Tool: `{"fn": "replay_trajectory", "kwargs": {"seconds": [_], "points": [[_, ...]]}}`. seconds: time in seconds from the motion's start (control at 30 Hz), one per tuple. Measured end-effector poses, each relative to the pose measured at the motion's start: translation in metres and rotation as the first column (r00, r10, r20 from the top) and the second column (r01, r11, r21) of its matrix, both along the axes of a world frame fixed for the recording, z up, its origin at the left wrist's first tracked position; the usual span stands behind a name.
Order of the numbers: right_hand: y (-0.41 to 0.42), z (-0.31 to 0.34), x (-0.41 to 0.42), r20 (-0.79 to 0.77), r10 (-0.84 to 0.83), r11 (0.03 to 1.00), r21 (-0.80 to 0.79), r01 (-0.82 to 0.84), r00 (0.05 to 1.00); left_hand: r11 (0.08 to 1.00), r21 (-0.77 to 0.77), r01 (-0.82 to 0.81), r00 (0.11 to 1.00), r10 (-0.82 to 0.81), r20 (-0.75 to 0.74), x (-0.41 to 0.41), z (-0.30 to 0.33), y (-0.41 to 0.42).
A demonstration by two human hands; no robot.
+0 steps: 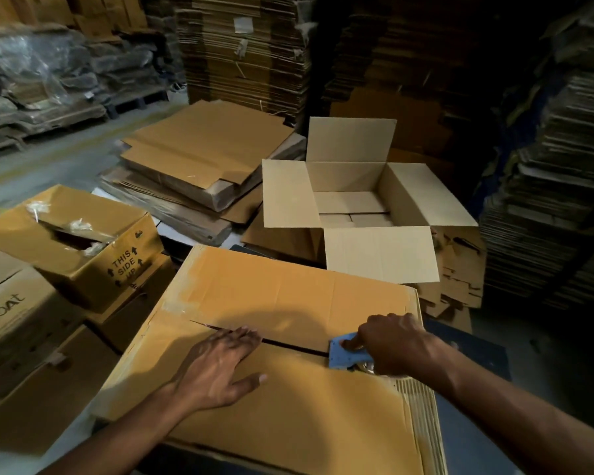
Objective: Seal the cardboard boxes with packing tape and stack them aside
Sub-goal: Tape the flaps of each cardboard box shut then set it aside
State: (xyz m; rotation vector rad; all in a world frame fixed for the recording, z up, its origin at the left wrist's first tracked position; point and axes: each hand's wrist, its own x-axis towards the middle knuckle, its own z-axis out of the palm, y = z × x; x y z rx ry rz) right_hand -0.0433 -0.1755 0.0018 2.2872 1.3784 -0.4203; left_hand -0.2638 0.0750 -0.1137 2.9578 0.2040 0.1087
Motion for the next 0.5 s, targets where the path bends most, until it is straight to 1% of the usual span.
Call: {"fn": "replay_trajectory", "kwargs": {"seconds": [0.1, 0.13, 0.2, 0.23, 0.27, 0.33, 0.4, 0.47, 0.5], "points": [[0.001, -0.009, 0.002, 0.013, -0.001, 0.999, 0.038, 0.001, 1.0, 0.995, 0.098, 0.007, 0.999, -0.002, -0.052, -0.001, 0.0, -0.017], [0.0, -0.01, 0.003, 0.011, -0.008, 0.999, 0.051, 0.007, 1.0, 0.995, 0.101, 0.009, 0.997, -0.001, -0.083, 0.0, 0.001, -0.027], [-0.002, -0.01, 0.004, 0.011, -0.002, 0.997, 0.072, 0.001, 1.0, 1.0, 0.027, -0.006, 0.986, 0.01, -0.168, 0.006, 0.007, -0.046], [-0.003, -0.011, 0.003, 0.013, 0.003, 0.997, 0.08, -0.004, 1.0, 0.999, -0.029, -0.02, 0.97, 0.013, -0.242, 0.01, 0.01, -0.057], [-0.004, -0.012, 0.002, 0.018, 0.007, 0.996, 0.088, -0.009, 1.0, 0.998, -0.053, -0.016, 0.959, 0.0, -0.285, 0.016, 0.013, -0.069], [-0.005, -0.014, 0.001, 0.025, 0.02, 0.995, 0.102, -0.022, 0.999, 0.998, -0.053, 0.045, 0.955, -0.059, -0.292, 0.032, 0.016, -0.095], [-0.006, -0.015, 0.001, 0.035, 0.03, 0.993, 0.11, -0.033, 0.999, 0.992, -0.086, 0.093, 0.94, -0.115, -0.321, 0.048, 0.017, -0.119], [-0.007, -0.017, 0.002, 0.041, 0.029, 0.992, 0.123, -0.034, 0.999, 0.99, -0.12, 0.073, 0.944, -0.107, -0.311, 0.056, 0.015, -0.129], [-0.008, -0.018, 0.002, 0.044, 0.03, 0.991, 0.126, -0.035, 0.999, 0.992, -0.11, 0.058, 0.958, -0.086, -0.275, 0.056, 0.013, -0.126]]}}
